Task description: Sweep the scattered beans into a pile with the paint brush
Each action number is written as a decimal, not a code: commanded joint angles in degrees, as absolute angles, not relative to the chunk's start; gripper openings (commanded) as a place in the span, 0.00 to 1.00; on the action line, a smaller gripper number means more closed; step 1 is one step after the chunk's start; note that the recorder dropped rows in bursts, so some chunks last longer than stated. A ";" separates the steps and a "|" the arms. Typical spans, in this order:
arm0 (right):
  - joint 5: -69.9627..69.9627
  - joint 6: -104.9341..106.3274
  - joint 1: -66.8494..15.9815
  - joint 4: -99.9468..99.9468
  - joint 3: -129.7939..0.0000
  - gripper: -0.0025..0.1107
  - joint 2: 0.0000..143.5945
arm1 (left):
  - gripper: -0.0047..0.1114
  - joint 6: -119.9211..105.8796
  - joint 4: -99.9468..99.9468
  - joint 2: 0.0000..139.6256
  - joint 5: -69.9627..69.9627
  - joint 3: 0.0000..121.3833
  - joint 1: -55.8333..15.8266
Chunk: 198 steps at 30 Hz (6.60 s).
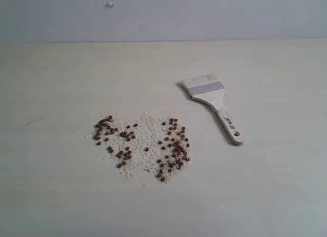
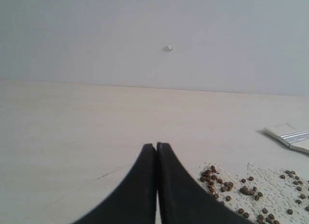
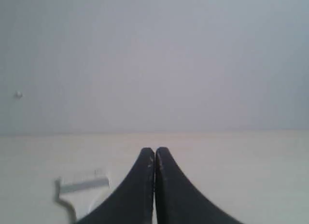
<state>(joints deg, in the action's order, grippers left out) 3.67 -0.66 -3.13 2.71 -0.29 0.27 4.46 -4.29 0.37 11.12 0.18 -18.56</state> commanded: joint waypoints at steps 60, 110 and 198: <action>45.64 9.94 -14.08 9.70 -79.53 0.46 116.92 | 0.04 4.57 -4.29 0.00 11.05 0.00 -18.91; 48.99 0.00 -19.91 -1.59 -85.55 0.47 125.97 | 0.04 4.57 -4.29 0.00 11.05 0.00 -18.91; 69.96 26.83 -20.02 13.52 -89.07 0.02 104.82 | 0.33 8.94 57.00 53.51 -40.85 36.23 -18.69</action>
<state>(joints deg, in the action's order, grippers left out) 70.22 25.89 -20.10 12.92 -88.54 105.31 9.17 40.91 42.94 -40.75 31.18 -18.56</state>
